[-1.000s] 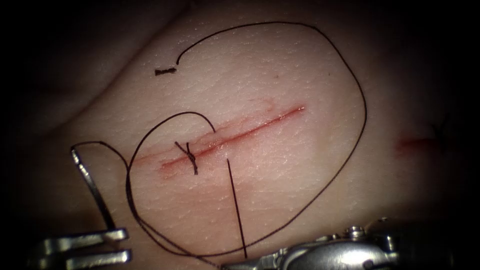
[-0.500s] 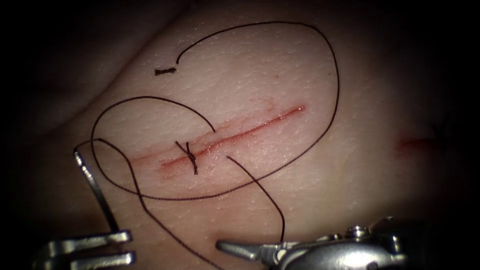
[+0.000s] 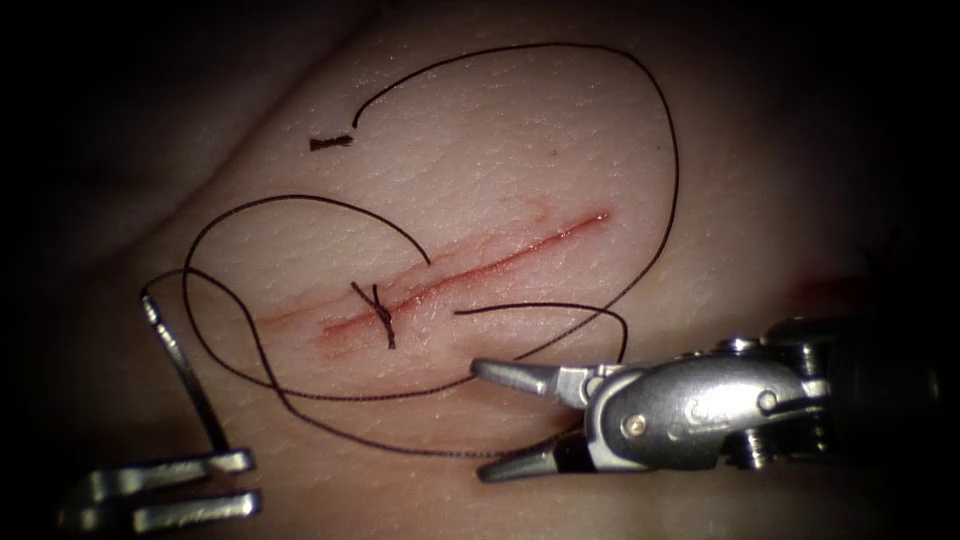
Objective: Wound Closure
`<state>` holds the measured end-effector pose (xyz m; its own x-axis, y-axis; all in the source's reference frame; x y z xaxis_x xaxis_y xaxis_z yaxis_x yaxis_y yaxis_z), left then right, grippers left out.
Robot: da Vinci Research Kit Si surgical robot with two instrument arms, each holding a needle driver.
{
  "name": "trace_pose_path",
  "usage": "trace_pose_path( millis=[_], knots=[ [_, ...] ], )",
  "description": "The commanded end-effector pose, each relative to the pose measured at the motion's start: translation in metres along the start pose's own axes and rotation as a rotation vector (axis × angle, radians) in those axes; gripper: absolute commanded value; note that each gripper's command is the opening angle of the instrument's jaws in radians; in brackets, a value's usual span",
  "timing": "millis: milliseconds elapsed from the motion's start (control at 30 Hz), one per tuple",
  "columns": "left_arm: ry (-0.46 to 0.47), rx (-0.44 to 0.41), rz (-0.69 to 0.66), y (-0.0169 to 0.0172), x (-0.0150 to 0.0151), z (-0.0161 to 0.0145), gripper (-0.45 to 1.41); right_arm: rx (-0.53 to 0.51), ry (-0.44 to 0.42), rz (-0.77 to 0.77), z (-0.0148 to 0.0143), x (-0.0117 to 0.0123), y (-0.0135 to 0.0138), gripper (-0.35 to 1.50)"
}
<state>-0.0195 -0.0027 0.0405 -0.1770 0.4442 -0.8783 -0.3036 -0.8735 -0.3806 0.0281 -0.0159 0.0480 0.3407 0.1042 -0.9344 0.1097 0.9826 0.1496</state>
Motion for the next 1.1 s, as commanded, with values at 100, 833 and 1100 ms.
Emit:
trace_pose_path(
  millis=[100, 833, 1100],
  knots=[
    [-0.001, 0.019, 0.0, 0.0004, -0.0003, -0.0018, -0.45, 0.004, -0.002, -0.001, -0.0004, -0.0012, -0.0002, 1.25],
    [0.025, 0.194, 0.049, -0.0029, 0.0042, -0.0108, -0.45, -0.065, -0.006, 0.011, 0.0007, -0.0052, 0.0035, 1.2],
    [0.022, 0.239, 0.046, -0.0038, 0.0039, -0.0138, -0.45, -0.095, -0.002, 0.029, 0.0004, -0.0083, 0.0057, 1.23]
  ],
)
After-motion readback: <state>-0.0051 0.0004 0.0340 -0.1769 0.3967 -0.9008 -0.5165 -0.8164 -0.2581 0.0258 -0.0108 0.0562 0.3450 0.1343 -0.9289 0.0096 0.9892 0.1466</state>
